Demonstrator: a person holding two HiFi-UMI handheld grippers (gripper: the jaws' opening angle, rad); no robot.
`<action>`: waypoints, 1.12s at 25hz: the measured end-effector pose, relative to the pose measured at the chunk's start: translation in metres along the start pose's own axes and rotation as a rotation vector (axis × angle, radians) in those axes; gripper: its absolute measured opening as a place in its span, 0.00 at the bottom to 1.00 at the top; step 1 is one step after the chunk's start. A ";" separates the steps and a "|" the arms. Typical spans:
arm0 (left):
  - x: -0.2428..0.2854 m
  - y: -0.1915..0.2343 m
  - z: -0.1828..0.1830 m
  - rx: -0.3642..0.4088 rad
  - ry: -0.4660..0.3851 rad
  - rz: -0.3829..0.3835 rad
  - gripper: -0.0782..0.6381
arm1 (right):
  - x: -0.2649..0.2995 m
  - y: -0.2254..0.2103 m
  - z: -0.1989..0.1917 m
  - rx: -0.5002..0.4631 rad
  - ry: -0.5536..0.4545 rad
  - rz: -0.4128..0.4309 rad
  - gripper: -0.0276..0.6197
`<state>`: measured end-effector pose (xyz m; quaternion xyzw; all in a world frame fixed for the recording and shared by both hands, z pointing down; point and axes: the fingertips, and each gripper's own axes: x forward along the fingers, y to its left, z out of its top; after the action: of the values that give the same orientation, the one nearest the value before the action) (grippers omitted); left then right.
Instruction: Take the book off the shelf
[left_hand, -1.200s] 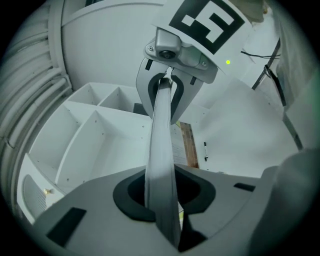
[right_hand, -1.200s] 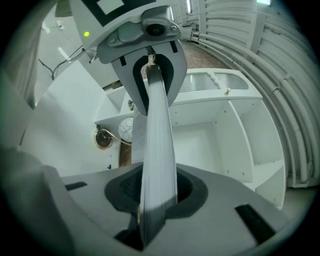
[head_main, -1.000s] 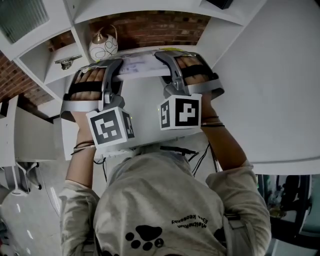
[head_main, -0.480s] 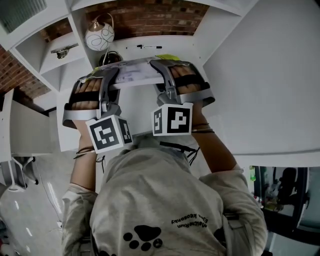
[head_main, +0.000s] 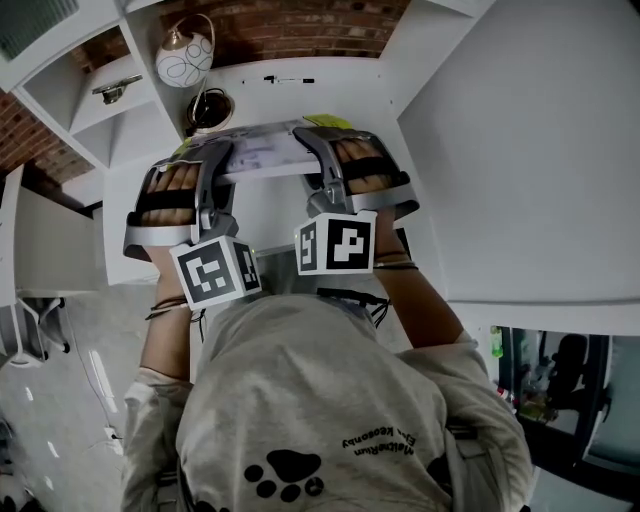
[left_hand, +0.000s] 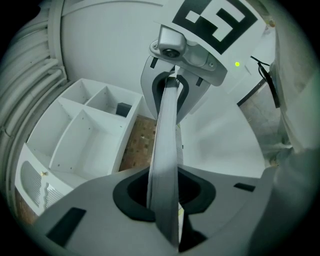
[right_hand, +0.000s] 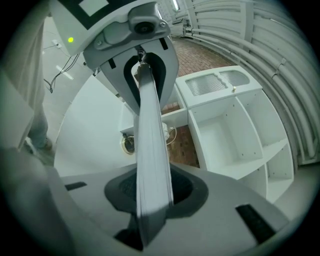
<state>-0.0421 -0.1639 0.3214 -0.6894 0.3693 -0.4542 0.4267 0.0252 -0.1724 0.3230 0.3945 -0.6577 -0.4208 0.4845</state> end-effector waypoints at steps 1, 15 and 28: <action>-0.003 -0.003 0.005 0.000 0.004 -0.002 0.22 | -0.005 0.002 -0.004 0.000 -0.004 0.003 0.18; -0.067 -0.066 0.073 -0.013 0.095 -0.002 0.23 | -0.093 0.050 -0.041 0.015 -0.090 0.036 0.18; -0.086 -0.095 0.098 0.016 0.073 -0.034 0.23 | -0.126 0.075 -0.059 0.062 -0.074 0.044 0.19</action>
<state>0.0345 -0.0273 0.3604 -0.6750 0.3692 -0.4891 0.4109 0.1016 -0.0407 0.3651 0.3789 -0.6964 -0.4038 0.4565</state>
